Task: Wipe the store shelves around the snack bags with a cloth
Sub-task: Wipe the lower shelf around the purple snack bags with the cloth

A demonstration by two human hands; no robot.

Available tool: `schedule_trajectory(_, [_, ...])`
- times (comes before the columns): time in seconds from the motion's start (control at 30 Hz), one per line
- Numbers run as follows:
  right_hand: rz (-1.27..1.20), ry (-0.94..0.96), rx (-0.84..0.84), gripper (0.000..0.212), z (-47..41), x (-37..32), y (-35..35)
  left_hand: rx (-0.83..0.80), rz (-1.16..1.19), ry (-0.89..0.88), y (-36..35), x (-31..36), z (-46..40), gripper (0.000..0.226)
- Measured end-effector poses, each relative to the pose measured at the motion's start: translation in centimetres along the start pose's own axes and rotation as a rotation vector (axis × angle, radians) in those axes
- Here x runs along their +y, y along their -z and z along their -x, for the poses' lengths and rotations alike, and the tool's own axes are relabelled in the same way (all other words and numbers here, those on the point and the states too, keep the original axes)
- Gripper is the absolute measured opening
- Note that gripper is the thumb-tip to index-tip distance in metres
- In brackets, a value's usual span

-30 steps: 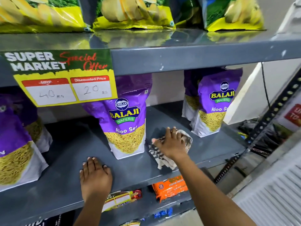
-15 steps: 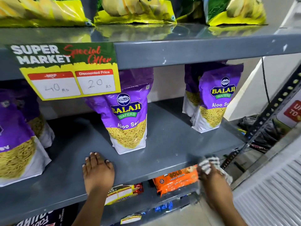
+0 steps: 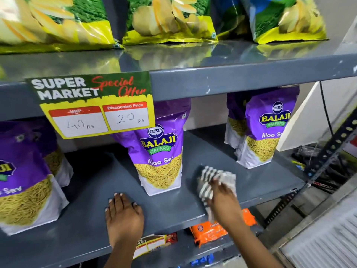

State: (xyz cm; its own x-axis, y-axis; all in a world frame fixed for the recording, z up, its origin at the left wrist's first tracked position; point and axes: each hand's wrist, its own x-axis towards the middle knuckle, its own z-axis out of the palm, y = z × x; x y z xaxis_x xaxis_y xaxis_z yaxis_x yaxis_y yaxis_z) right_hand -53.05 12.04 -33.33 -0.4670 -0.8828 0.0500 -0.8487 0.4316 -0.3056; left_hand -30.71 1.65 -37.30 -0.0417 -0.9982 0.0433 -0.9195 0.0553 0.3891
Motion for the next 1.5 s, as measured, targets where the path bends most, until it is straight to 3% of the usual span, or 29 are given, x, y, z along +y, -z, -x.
schedule_trajectory(0.03, [-0.048, -0.017, -0.012, 0.064, -0.8, 0.1, 0.4, -0.006, -0.004, -0.003, 0.0, 0.0, 0.1, 0.07])
schedule_trajectory(0.17, [0.023, 0.238, -0.257, 0.063, -3.9, -0.3, -0.1, -0.039, -0.039, 0.013, 0.4, 0.3, 0.3, 0.056])
schedule_trajectory(0.2, [0.04, 0.212, -0.293, 0.062, -4.7, 0.0, 0.0, -0.044, -0.032, 0.01, 0.6, 0.5, 0.4, 0.055])
schedule_trajectory(0.3, [0.033, 0.106, -0.171, 0.057, -7.3, 0.2, 0.3, -0.017, -0.007, -0.008, 0.6, 0.5, 0.4, 0.065])
schedule_trajectory(0.43, [-0.163, 0.155, -0.324, 0.064, -9.4, -1.5, -0.6, -0.023, -0.025, -0.002, 0.8, 0.7, 0.4, 0.066])
schedule_trajectory(0.53, [-0.177, -0.055, -0.087, 0.058, -11.6, -1.8, -0.6, -0.026, -0.038, 0.001, 0.4, 0.7, 0.2, 0.064])
schedule_trajectory(0.57, [-0.16, -0.081, -0.081, 0.053, -12.1, -2.2, -0.5, -0.037, -0.039, 0.008, 0.2, 0.7, 0.1, 0.062])
schedule_trajectory(0.67, [-0.137, 0.082, -0.29, 0.065, -13.8, -4.3, -0.6, -0.037, -0.054, -0.008, 0.1, 0.8, 0.2, 0.058])
schedule_trajectory(0.73, [-0.118, 0.091, -0.375, 0.071, -15.2, -4.8, -0.5, -0.04, -0.061, -0.015, 0.1, 0.6, 0.1, 0.058])
schedule_trajectory(0.9, [-0.071, -0.039, -0.329, 0.058, -18.6, -3.3, -0.9, -0.009, -0.07, -0.036, -0.3, 0.4, -0.4, 0.059])
schedule_trajectory(1.03, [0.024, -0.147, -0.242, 0.065, -16.6, -1.9, -1.1, -0.02, -0.037, -0.034, 0.1, 0.4, -0.2, 0.063])
schedule_trajectory(1.33, [0.014, -0.095, -0.137, 0.063, -2.9, 4.0, -1.7, 0.0, -0.01, -0.044, 0.4, 0.4, 0.4, 0.069])
schedule_trajectory(1.43, [0.032, -0.079, -0.163, 0.061, 0.5, 7.0, -0.3, 0.017, -0.021, -0.044, 0.6, 0.4, 0.5, 0.066])
schedule_trajectory(1.5, [0.084, -0.024, -0.274, 0.07, 1.8, 8.7, 1.6, 0.026, -0.051, -0.051, 0.7, 0.4, 0.5, 0.057])
